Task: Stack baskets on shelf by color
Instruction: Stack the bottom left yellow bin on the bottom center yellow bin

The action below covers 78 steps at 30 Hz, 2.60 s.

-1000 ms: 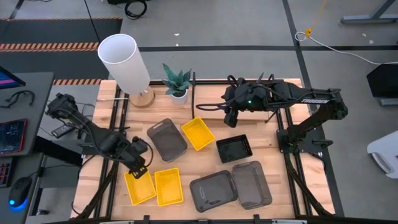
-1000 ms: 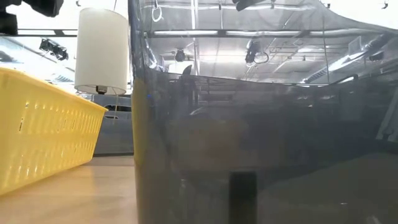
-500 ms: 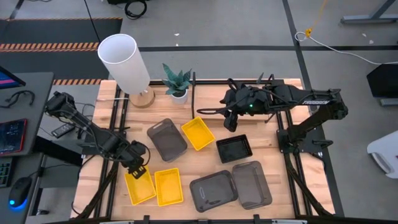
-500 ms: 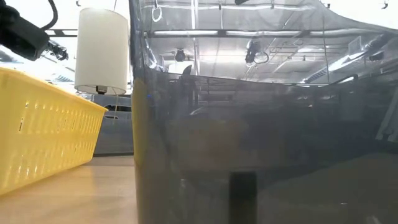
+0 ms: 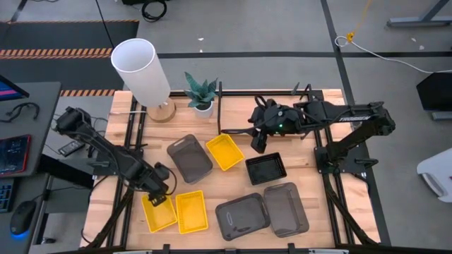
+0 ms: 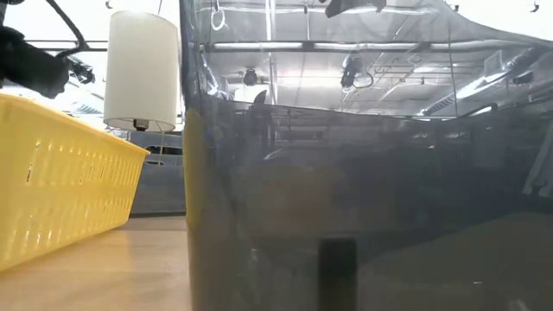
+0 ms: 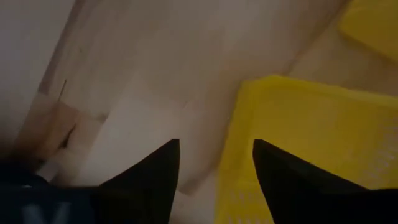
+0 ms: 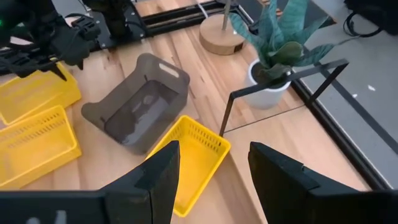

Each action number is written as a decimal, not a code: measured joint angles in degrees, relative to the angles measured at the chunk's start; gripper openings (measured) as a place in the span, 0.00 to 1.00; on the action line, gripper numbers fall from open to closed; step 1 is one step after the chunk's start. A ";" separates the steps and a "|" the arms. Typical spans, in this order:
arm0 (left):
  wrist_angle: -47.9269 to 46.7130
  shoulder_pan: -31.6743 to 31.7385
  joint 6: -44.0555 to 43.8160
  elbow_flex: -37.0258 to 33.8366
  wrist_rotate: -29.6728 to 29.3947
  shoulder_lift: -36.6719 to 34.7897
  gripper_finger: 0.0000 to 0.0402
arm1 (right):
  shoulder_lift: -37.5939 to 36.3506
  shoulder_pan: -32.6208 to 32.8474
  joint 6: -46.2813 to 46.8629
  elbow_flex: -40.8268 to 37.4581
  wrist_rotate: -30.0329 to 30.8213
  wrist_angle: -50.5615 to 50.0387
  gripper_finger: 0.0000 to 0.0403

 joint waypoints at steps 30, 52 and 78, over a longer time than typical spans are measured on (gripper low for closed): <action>1.56 0.14 7.13 5.35 10.30 -8.27 0.01 | -0.02 1.84 1.06 -0.34 0.02 0.36 0.49; -0.02 8.90 23.10 27.87 -4.67 22.01 0.00 | -0.02 1.99 0.60 -0.32 -1.72 3.79 0.49; -0.14 10.76 22.41 27.91 0.20 22.63 0.45 | -0.02 2.32 0.54 -0.30 -3.83 3.71 0.49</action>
